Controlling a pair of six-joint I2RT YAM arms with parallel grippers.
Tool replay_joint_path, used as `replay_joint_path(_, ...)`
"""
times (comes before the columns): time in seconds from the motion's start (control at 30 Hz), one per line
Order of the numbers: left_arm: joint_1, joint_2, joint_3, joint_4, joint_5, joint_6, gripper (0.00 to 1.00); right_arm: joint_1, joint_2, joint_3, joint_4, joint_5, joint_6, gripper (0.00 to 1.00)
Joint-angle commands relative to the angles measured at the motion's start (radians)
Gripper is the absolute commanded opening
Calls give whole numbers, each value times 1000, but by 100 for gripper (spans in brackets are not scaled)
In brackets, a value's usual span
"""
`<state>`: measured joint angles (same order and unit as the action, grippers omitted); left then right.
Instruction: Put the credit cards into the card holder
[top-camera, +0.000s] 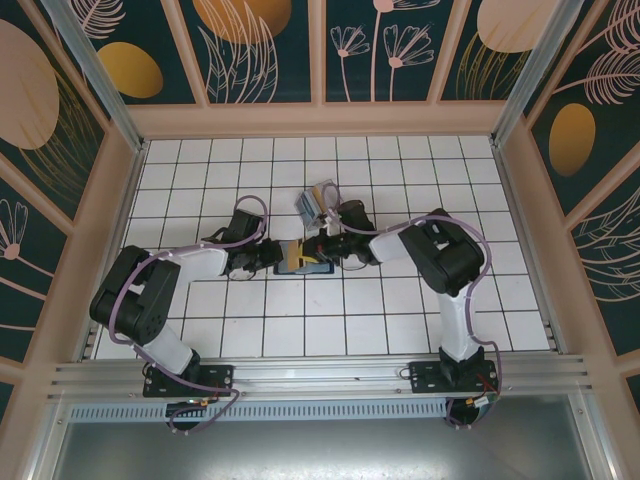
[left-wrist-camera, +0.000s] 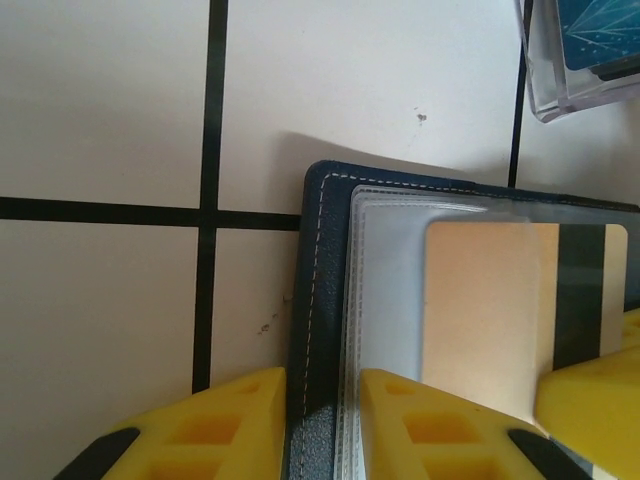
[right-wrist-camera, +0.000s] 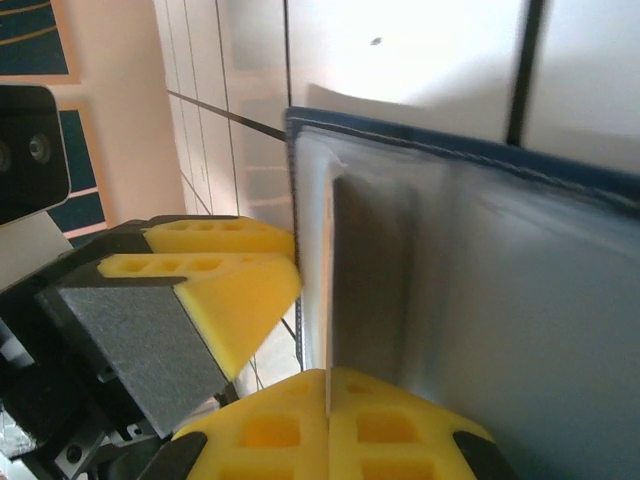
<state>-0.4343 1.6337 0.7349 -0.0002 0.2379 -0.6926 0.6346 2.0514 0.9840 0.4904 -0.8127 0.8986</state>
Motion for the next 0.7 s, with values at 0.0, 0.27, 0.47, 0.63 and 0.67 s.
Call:
replay_joint_path(0.0,-7,20,27,17,25,-14,26,40,5,47,-4,65,-1,2)
replay_joint_path(0.27,-7,-1,24,2,-9,-8,26,62,-71,36,-186,270,-119,18)
replay_joint_path(0.47,-7,4,29,2,-17,-10,26,57,-121,21,-264,323,-172,25)
replay_joint_path(0.63,-7,8,21,9,-25,-19,25,67,-152,26,-325,409,-191,28)
replay_joint_path(0.67,-7,8,20,9,-24,-19,25,72,-156,25,-331,421,-194,26)
